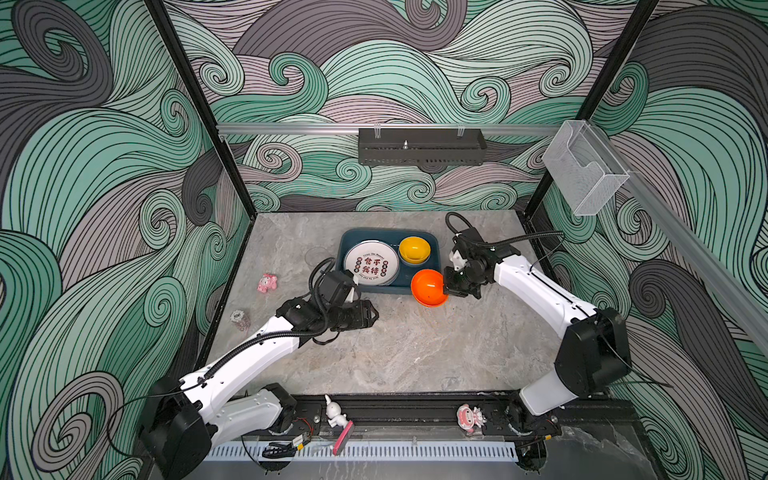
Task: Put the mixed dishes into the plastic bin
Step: 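Carry the orange bowl with the right gripper over the yellow bowl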
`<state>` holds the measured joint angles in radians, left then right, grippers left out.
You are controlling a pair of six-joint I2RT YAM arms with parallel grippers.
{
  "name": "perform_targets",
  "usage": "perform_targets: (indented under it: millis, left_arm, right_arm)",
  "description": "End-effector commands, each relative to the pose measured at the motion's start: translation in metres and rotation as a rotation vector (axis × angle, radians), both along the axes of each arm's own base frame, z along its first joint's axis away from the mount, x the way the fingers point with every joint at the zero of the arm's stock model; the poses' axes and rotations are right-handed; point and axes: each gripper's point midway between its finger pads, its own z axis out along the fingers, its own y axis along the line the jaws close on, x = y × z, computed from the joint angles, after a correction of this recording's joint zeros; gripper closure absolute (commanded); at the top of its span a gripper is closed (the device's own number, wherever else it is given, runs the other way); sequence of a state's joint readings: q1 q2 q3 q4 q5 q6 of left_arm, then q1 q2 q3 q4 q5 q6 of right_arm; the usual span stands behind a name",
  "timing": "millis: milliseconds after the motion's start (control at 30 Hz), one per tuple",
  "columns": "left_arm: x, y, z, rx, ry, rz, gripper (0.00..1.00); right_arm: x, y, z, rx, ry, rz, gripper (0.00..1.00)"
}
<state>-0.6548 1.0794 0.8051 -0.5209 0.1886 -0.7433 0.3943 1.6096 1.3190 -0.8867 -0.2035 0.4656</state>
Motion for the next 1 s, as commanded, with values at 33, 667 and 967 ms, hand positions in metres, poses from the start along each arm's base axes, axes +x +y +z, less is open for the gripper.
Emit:
perform_targets:
  millis: [33,667,967]
  left_arm:
    - [0.002,0.020,0.003,0.018,-0.037,0.090,0.32]
    - [-0.014,0.053,0.005,0.041,-0.048,0.172,0.32]
    - [-0.018,0.061,0.004,0.053,-0.044,0.194,0.32]
  right_arm:
    - [0.026,0.004,0.010,-0.003,-0.037,-0.006,0.98]
    - [0.133,0.015,0.008,-0.013,-0.042,-0.067,0.97]
    - [0.165,0.016,-0.006,-0.020,-0.019,-0.081,0.97]
